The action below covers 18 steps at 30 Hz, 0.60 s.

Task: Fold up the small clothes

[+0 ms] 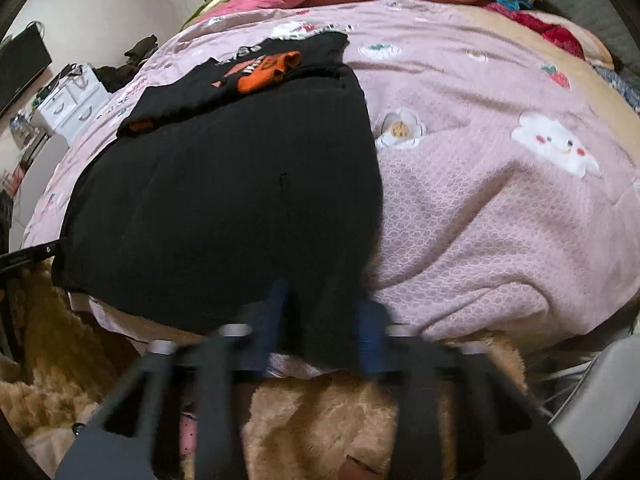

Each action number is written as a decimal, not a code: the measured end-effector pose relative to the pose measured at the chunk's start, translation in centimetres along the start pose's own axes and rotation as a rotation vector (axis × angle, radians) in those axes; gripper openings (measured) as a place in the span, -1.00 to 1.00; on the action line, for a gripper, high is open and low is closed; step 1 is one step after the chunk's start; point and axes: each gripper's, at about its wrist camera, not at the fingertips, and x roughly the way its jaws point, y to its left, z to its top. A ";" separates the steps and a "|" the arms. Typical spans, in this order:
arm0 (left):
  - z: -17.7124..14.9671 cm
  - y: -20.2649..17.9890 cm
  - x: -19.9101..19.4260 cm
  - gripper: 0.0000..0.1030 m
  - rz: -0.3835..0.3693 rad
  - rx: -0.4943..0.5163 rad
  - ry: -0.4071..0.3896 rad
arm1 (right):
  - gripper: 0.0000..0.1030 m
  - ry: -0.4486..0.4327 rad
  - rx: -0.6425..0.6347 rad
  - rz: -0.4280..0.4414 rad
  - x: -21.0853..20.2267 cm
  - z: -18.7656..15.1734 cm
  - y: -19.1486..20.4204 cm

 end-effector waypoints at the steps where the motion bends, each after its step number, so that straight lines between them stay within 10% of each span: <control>1: 0.0 0.0 0.0 -0.17 0.000 0.000 0.001 | -0.82 -0.010 0.001 0.007 -0.2 0.1 -0.1; 18: 1.3 0.4 -3.0 -0.90 -0.049 -0.029 -0.136 | -0.84 -0.329 0.051 0.150 -5.9 6.4 -0.4</control>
